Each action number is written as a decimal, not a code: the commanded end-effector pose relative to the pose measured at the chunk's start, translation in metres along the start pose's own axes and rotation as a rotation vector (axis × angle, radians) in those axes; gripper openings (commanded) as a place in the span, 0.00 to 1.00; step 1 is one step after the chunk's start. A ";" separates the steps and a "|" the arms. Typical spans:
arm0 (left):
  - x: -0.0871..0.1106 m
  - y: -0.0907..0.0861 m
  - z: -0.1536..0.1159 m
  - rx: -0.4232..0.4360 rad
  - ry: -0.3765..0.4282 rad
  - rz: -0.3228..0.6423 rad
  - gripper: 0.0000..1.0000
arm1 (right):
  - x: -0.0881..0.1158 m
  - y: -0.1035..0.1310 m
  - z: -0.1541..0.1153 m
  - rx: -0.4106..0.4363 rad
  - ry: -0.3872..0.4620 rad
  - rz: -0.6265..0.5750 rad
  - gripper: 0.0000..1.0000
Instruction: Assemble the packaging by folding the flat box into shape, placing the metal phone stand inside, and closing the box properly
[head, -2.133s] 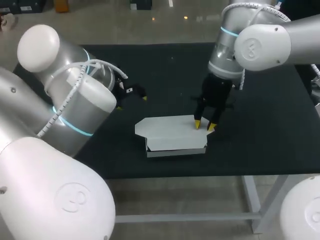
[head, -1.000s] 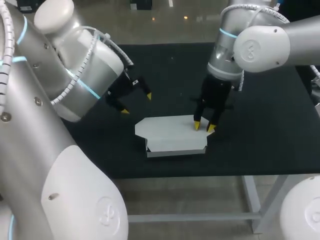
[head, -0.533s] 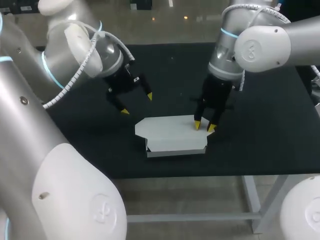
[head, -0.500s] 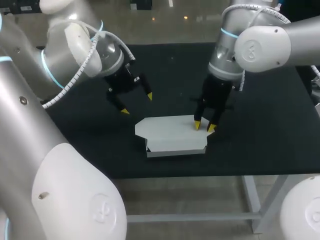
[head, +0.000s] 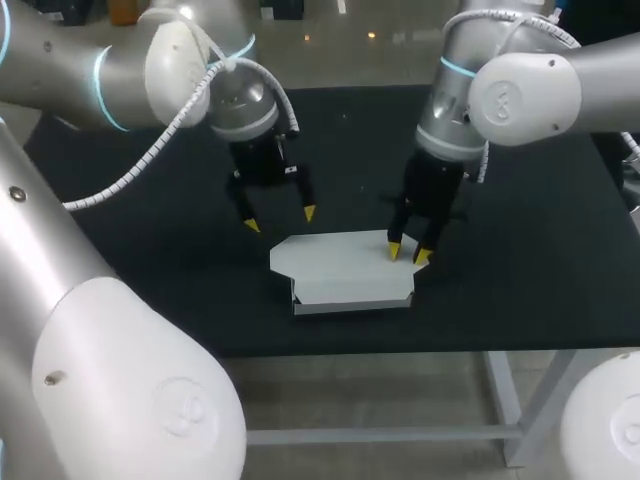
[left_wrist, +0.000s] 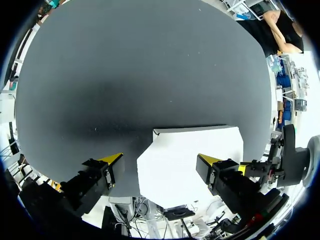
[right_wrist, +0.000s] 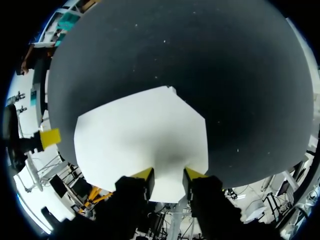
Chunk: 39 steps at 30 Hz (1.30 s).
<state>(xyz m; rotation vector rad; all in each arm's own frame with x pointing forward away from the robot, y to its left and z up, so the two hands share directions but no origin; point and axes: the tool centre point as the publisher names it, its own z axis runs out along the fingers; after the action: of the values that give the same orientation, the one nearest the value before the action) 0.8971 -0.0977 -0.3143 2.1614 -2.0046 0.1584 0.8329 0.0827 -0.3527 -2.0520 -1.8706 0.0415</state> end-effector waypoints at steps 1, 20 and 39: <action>0.004 0.001 0.001 0.003 -0.185 -0.003 1.00 | 0.001 0.001 0.001 0.003 -0.004 0.000 0.42; 0.003 0.023 0.018 0.007 -0.038 0.043 0.67 | 0.000 0.001 0.000 -0.002 -0.004 0.006 0.42; 0.010 0.035 0.034 -0.030 -0.041 -0.002 0.56 | -0.002 0.004 0.008 -0.015 0.001 0.012 0.42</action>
<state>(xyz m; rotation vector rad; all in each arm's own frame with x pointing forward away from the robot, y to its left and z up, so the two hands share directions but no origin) 0.8579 -0.1143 -0.3404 2.1596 -2.0162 0.1001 0.8361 0.0822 -0.3573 -2.0683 -1.8640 0.0365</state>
